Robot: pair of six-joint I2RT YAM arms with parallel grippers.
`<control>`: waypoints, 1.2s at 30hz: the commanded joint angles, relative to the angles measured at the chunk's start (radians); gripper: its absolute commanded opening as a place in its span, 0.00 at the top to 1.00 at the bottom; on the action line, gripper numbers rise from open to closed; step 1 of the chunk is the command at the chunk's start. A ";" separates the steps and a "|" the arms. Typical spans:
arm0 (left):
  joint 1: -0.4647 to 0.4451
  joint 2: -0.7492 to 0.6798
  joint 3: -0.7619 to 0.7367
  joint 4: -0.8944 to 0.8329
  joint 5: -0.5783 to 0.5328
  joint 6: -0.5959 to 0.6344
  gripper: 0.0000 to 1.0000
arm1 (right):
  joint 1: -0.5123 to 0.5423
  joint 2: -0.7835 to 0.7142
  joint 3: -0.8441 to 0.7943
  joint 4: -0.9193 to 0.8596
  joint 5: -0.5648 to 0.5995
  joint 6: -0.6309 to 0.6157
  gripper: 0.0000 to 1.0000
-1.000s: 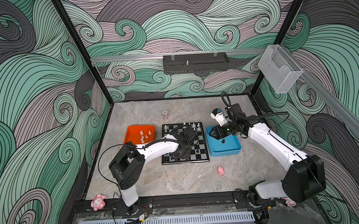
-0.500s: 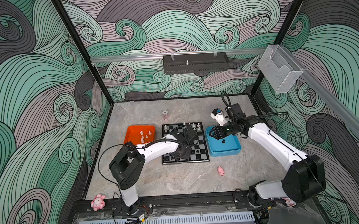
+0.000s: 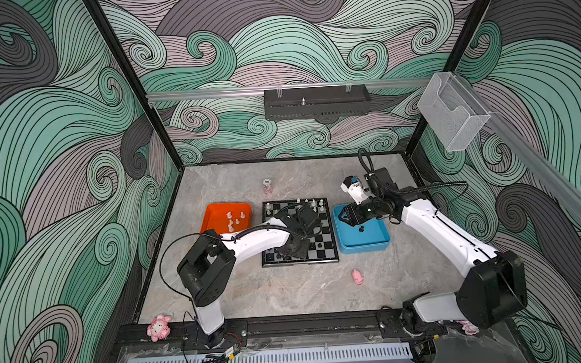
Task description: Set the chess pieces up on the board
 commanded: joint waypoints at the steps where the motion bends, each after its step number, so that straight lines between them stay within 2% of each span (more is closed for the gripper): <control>1: -0.004 0.009 0.032 -0.013 -0.014 -0.005 0.79 | -0.005 -0.008 -0.011 0.001 -0.001 -0.011 0.39; 26: -0.005 -0.004 0.044 -0.022 -0.010 -0.004 0.69 | -0.005 -0.009 -0.010 0.002 0.000 -0.011 0.38; 32: -0.004 -0.029 0.069 -0.047 -0.011 -0.003 0.60 | -0.005 -0.009 -0.009 0.001 -0.002 -0.010 0.38; 36: -0.005 -0.054 0.090 -0.076 -0.024 0.002 0.60 | -0.005 -0.009 -0.008 0.001 0.000 -0.010 0.38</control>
